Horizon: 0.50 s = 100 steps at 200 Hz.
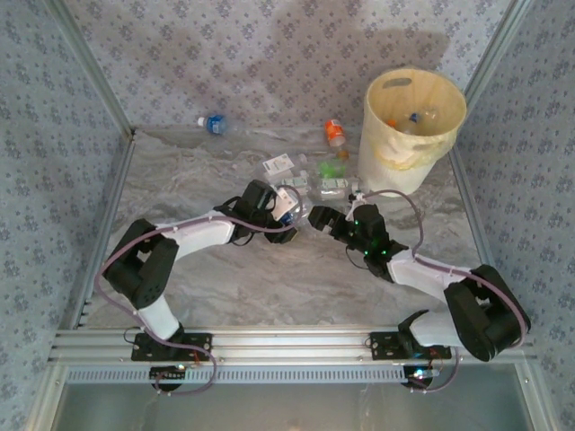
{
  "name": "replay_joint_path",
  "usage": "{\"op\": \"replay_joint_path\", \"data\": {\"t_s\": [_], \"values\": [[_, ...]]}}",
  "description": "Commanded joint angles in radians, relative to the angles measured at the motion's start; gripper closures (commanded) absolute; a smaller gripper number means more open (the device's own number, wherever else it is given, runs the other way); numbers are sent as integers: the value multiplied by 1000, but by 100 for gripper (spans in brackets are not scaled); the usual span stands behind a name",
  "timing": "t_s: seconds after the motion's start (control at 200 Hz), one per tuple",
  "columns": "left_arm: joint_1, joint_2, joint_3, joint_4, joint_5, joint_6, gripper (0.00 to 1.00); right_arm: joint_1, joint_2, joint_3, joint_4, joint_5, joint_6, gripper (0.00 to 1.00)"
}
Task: Put the plastic bottles in the bin
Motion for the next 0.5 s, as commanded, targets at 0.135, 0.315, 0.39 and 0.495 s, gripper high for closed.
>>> {"op": "replay_joint_path", "data": {"t_s": [0.135, 0.315, 0.39, 0.495], "values": [[9, -57, -32, 116, 90, -88, 37, 22, 77, -6, 193, -44, 9, 0], [9, -63, -33, 146, 115, -108, 37, 34, 146, 23, 252, -34, 6, 0], [9, -61, -33, 161, 123, -115, 37, 40, 178, 35, 283, -20, 18, 0], [9, -54, -28, 170, 135, -123, 37, 46, 229, 48, 364, -16, 25, 0]]}}
